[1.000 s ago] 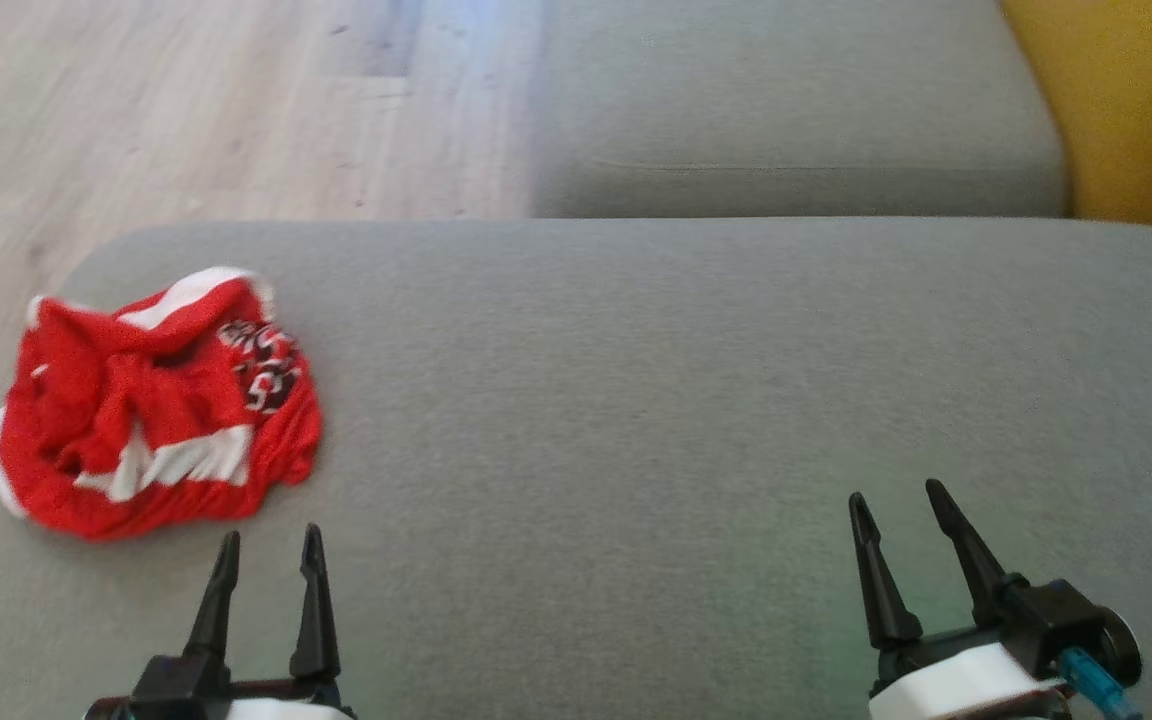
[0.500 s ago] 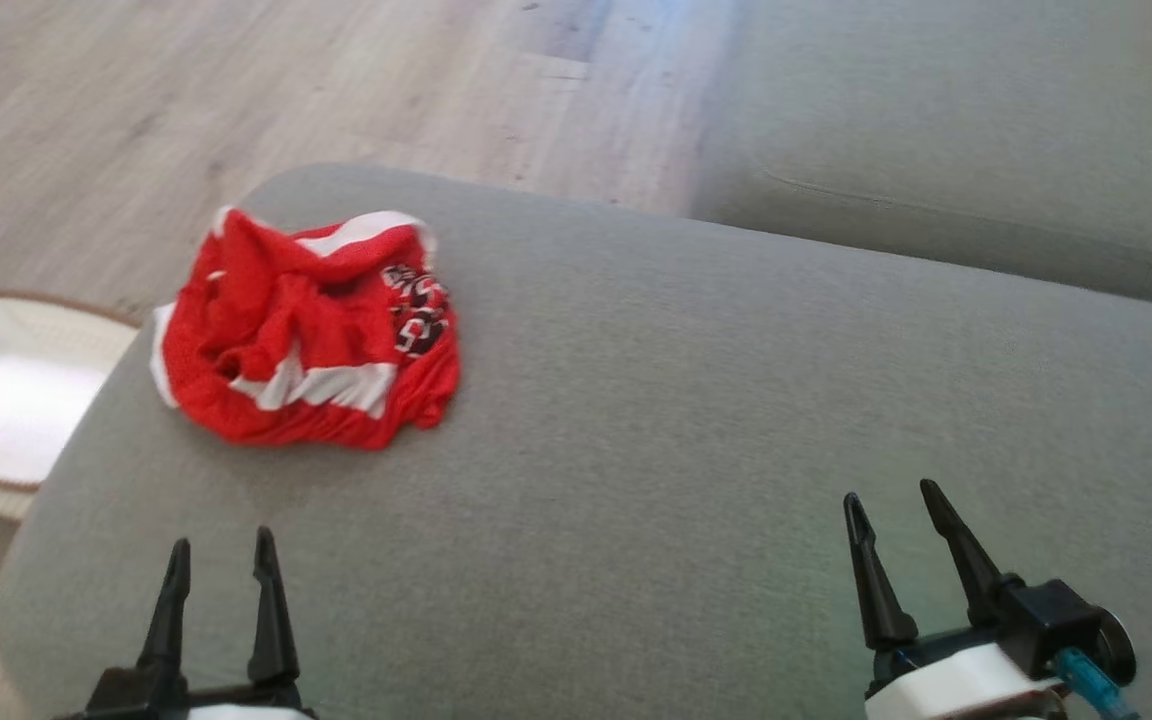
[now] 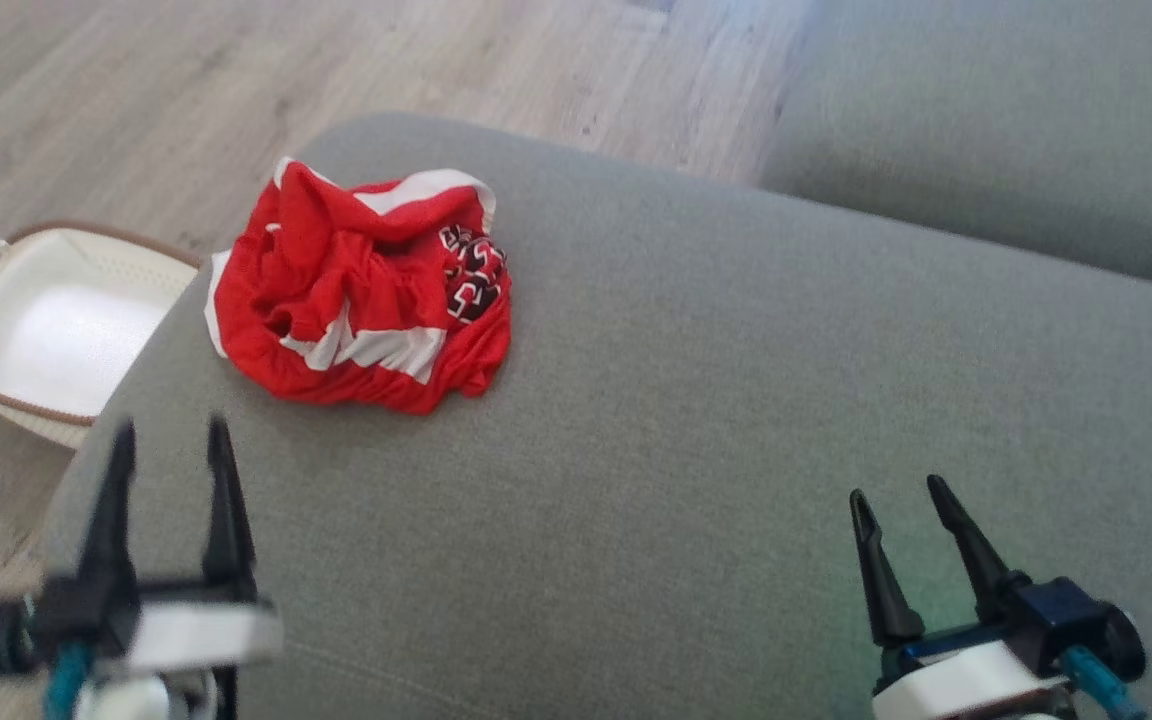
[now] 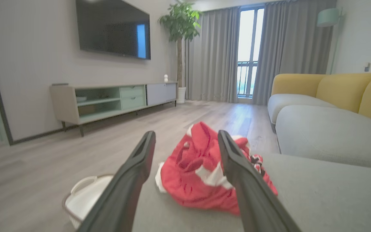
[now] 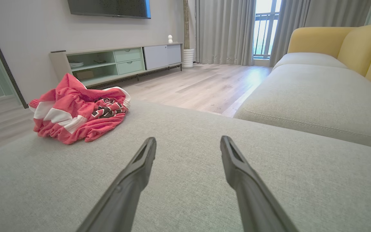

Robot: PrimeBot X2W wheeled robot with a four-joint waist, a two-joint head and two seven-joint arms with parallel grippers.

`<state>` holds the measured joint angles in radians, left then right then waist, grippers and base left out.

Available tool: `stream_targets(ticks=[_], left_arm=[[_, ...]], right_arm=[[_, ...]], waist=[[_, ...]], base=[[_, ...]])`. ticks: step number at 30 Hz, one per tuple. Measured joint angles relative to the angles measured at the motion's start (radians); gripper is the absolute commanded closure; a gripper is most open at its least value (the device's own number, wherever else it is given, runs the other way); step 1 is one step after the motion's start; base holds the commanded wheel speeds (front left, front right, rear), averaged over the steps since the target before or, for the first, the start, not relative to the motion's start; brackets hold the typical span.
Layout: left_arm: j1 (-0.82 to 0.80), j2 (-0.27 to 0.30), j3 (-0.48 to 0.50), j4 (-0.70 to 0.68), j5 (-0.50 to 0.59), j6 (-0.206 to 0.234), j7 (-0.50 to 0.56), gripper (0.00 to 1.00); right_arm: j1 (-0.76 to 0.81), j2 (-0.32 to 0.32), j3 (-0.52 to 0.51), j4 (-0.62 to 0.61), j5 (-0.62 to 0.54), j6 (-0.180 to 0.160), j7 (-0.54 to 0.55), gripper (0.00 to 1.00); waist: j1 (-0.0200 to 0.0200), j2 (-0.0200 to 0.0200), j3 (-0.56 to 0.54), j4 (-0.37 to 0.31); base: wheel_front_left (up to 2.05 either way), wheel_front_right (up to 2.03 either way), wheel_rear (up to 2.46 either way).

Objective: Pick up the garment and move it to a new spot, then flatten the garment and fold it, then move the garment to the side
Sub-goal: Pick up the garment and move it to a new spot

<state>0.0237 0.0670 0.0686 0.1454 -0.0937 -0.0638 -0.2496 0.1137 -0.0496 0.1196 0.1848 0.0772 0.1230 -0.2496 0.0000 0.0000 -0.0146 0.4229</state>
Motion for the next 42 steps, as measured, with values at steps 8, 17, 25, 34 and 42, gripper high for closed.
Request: stream_targets(ticks=[8, 17, 25, 34, 42], left_arm=[[-0.357, 0.054, -0.008, 0.142, 0.015, -0.026, 0.011, 0.0], [-0.82, 0.137, -0.004, 0.477, -0.029, -0.043, 0.294, 0.0], [-0.942, 0.147, -0.004, 0.714, -0.147, -0.061, 0.522, 0.0], [-0.943, 0.179, -0.037, 0.867, -0.134, -0.06, 0.494, 0.53], [-0.973, 0.193, -0.077, 0.876, -0.108, -0.06, 0.245, 1.0]], right_arm=[[-0.056, -0.084, 0.0, -0.029, -0.008, 0.0, 0.0, 0.0], [-0.131, -0.196, -0.04, -0.09, -0.017, 0.0, 0.0, 0.0], [-0.17, -0.223, -0.069, -0.118, -0.017, 0.0, -0.001, 0.0], [-0.17, -0.224, -0.069, -0.13, -0.011, 0.0, -0.001, 0.0], [-0.171, -0.205, -0.063, -0.123, -0.007, 0.0, -0.001, 0.0]], waist=[[0.0003, 0.0, 0.117, -0.025], [0.0004, 0.0, 0.287, -0.066], [0.0003, 0.0, 0.374, -0.088], [0.0001, -0.0001, 0.418, -0.105], [0.0, 0.0, 0.374, -0.108]], base=[[0.0, 0.0, 0.0], [0.0, 0.0, 0.0], [0.0, 0.0, 0.0], [0.0, 0.0, 0.0], [0.0, 0.0, 0.0]])
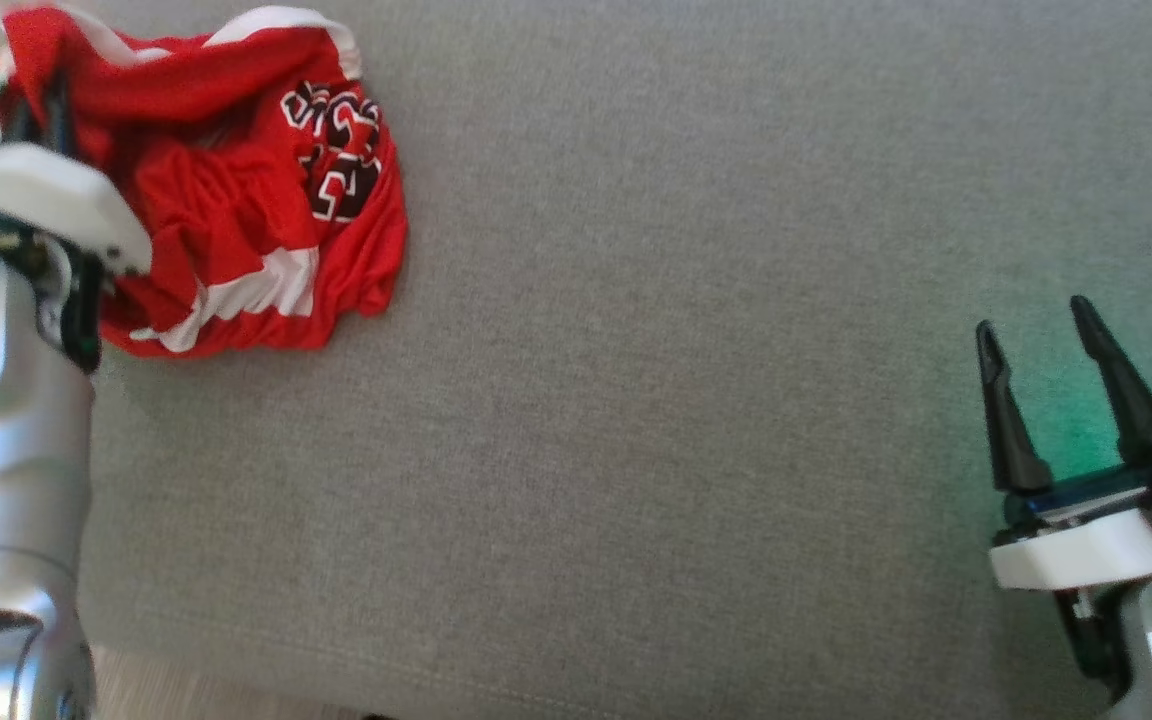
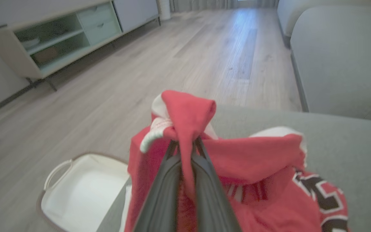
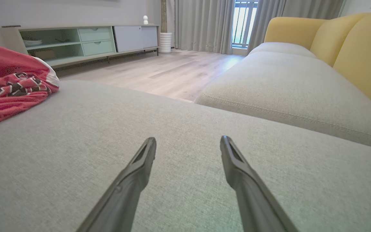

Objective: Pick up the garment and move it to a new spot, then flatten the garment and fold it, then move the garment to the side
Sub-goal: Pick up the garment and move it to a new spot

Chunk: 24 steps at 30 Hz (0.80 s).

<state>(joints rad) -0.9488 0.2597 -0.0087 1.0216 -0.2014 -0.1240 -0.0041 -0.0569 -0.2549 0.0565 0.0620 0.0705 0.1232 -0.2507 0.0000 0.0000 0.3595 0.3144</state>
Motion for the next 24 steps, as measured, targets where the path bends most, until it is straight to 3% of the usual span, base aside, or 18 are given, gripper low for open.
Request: stream_targets(ticks=[5, 11, 16, 24], left_arm=[[-0.074, 0.017, -0.091, -0.051, 0.0, -0.008, -0.062, 1.0], [-0.107, 0.067, -0.252, -0.197, -0.042, -0.008, -0.062, 1.0], [-0.114, 0.113, -0.344, -0.32, -0.087, -0.008, -0.038, 1.0], [-0.114, 0.119, -0.469, -0.477, -0.144, -0.008, 0.044, 1.0]], right_arm=[[-0.001, 0.051, 0.027, 0.017, 0.01, 0.0, 0.0, 0.0], [0.002, 0.11, 0.041, 0.029, 0.018, 0.0, 0.0, 0.0], [0.014, 0.146, 0.054, 0.04, 0.018, 0.0, 0.0, 0.0], [0.051, 0.181, 0.07, 0.041, 0.028, 0.0, 0.0, 0.0]], waist=[[-0.0001, 0.0, -0.073, -0.02], [-0.0003, 0.0, -0.167, -0.086], [-0.0003, 0.0, -0.232, -0.184], [-0.0002, 0.0, -0.309, -0.376]], base=[[0.0, 0.0, 0.0], [0.0, 0.0, 0.0], [0.0, 0.0, 0.0], [0.0, 0.0, 0.0]])
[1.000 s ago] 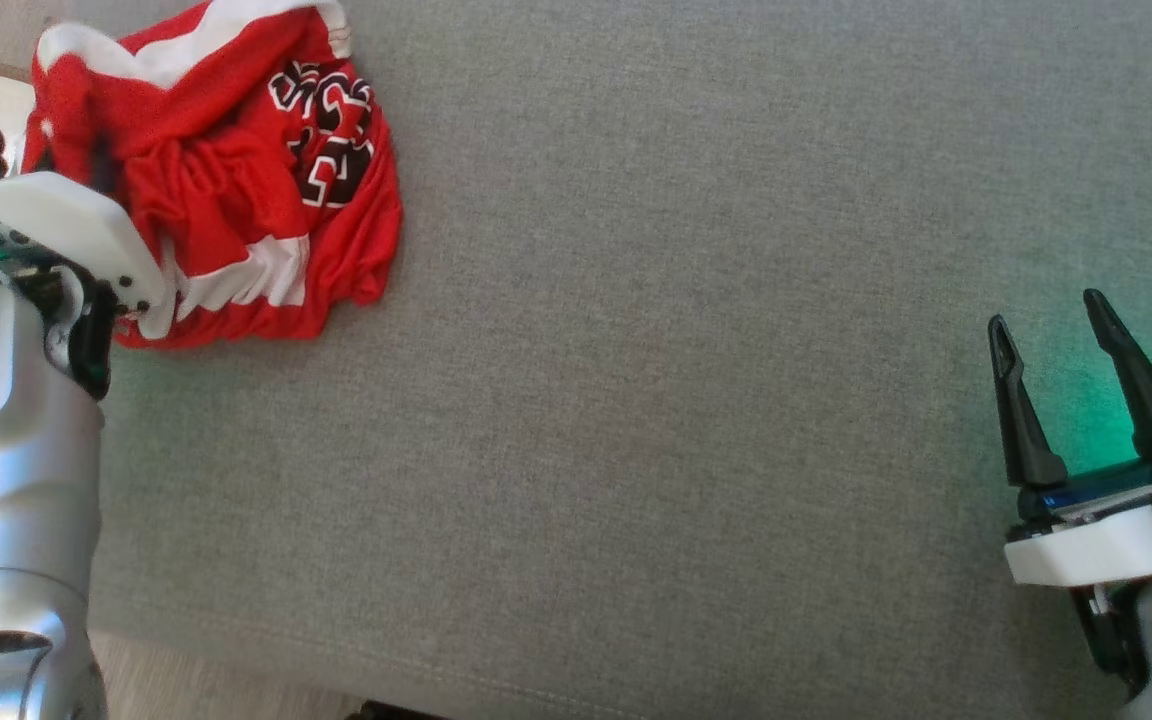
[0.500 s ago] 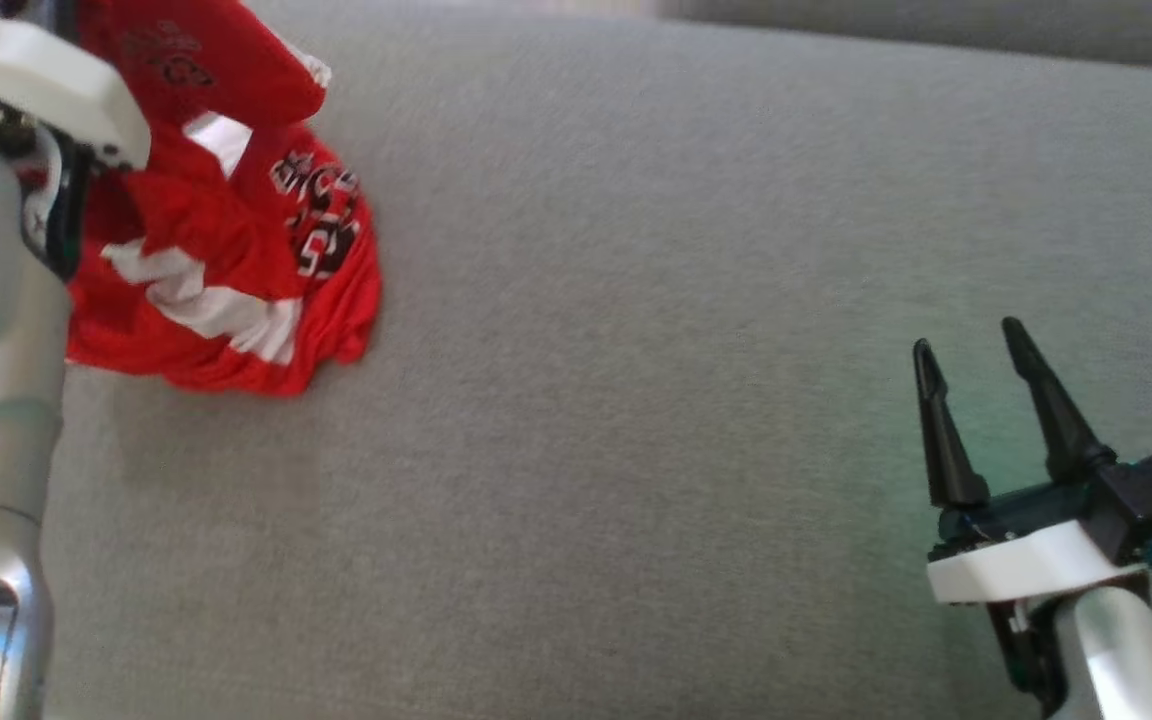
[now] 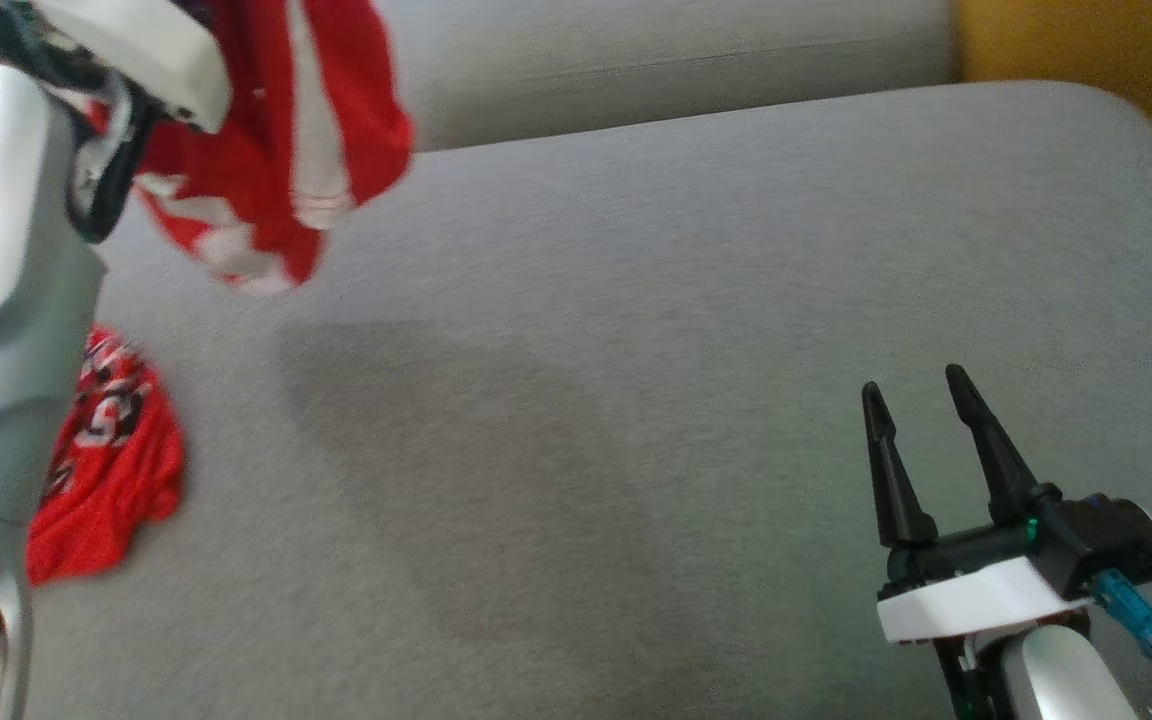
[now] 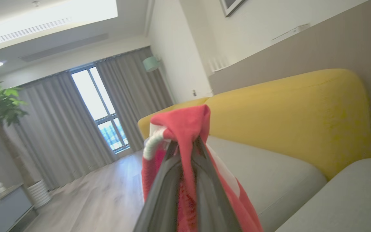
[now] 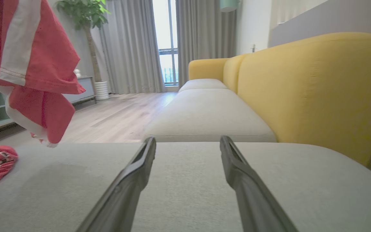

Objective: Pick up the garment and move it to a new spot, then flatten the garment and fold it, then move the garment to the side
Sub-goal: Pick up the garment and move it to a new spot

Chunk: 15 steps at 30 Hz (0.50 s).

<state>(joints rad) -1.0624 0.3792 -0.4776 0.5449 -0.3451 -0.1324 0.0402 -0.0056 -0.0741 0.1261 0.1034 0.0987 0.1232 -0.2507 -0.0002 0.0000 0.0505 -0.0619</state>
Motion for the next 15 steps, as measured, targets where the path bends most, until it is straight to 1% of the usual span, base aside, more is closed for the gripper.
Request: stream_targets(ticks=[5, 7, 9, 12, 15], left_arm=[[0.0, -0.022, -0.036, -0.039, 0.005, 0.006, -0.007, 1.0], [0.002, -0.041, -0.049, -0.042, 0.005, 0.009, -0.014, 1.0], [0.009, -0.059, -0.091, -0.043, 0.02, 0.009, -0.015, 1.0], [0.068, -0.1, -0.158, -0.036, 0.039, 0.009, -0.03, 1.0], [0.175, -0.154, -0.223, 0.005, 0.052, 0.01, -0.07, 1.0]], right_arm=[[0.0, 0.003, -0.007, -0.003, 0.0, 0.0, 0.0, 0.0], [0.001, 0.004, -0.013, -0.005, 0.0, 0.0, 0.0, 0.0], [0.005, 0.005, -0.018, -0.008, 0.0, 0.0, 0.0, 0.0], [0.019, 0.007, -0.016, -0.012, 0.0, 0.0, 0.0, 0.0], [0.026, 0.008, -0.013, -0.015, 0.0, 0.0, 0.0, 0.0]], waist=[[0.0001, 0.0, -0.025, -0.117], [0.0001, 0.0, -0.03, -0.159], [0.0001, 0.0, -0.031, -0.195], [0.0001, 0.0, -0.025, -0.237], [0.0001, 0.0, -0.001, -0.253]], base=[[0.0, 0.0, 0.0], [0.0, 0.0, 0.0], [0.0, 0.0, 0.0], [0.0, 0.0, 0.0], [0.0, 0.0, 0.0]])
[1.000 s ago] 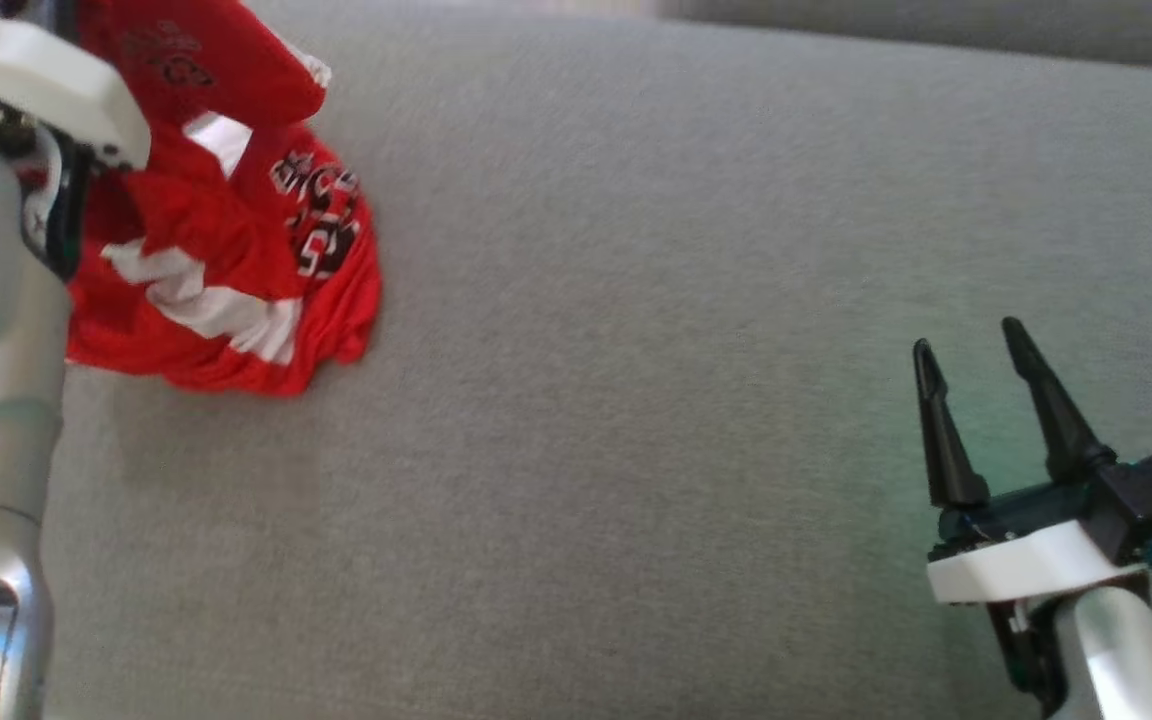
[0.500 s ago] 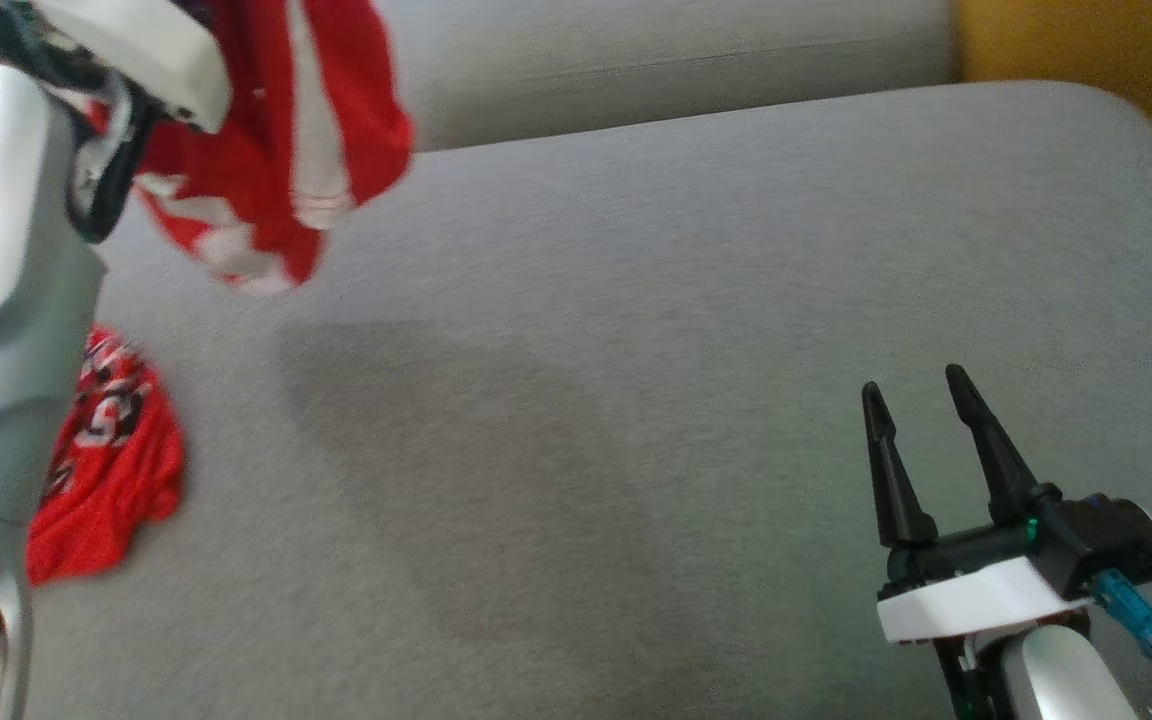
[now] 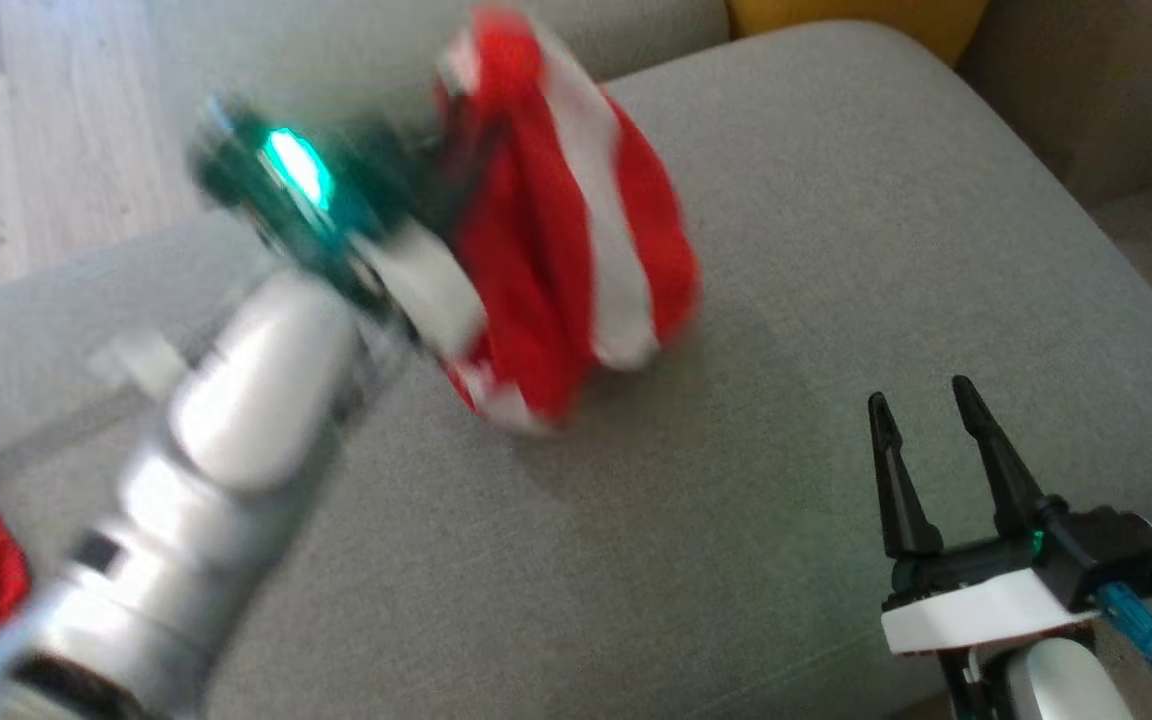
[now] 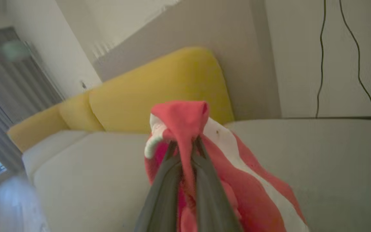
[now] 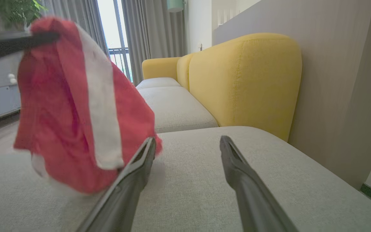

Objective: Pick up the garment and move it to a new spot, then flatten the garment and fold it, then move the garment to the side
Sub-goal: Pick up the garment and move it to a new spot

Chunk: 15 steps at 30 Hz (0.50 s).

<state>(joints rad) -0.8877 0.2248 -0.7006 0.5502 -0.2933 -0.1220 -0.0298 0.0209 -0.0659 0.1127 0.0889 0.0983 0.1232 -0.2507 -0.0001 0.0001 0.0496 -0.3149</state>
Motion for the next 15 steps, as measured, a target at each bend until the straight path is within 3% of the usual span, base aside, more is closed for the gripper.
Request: stream_targets(ticks=[7, 8, 9, 15], left_arm=[[0.233, -0.101, -0.138, 0.14, 0.057, 0.041, -0.107, 1.0], [0.258, -0.117, -0.153, 0.157, 0.06, 0.044, -0.134, 0.68], [0.276, -0.13, -0.17, 0.173, 0.062, 0.044, -0.145, 0.0], [0.346, -0.172, -0.209, 0.19, 0.022, 0.051, -0.203, 0.0]], right_arm=[[-0.011, 0.006, 0.005, -0.006, 0.0, 0.0, 0.0, 0.0], [-0.011, 0.006, 0.005, -0.006, 0.0, 0.0, 0.0, 0.0], [-0.012, 0.006, 0.006, -0.006, 0.0, 0.0, 0.0, 0.0], [-0.012, 0.008, 0.006, -0.005, 0.0, 0.0, 0.0, 0.0]], waist=[[0.0003, 0.0, 0.043, 0.0], [0.0003, 0.0, 0.048, 0.003], [0.0003, 0.0, 0.051, 0.007], [0.0002, 0.0, 0.047, 0.046]], base=[[0.0, 0.0, 0.0], [0.0, 0.0, 0.0], [0.0, 0.0, 0.0], [0.0, 0.0, 0.0]])
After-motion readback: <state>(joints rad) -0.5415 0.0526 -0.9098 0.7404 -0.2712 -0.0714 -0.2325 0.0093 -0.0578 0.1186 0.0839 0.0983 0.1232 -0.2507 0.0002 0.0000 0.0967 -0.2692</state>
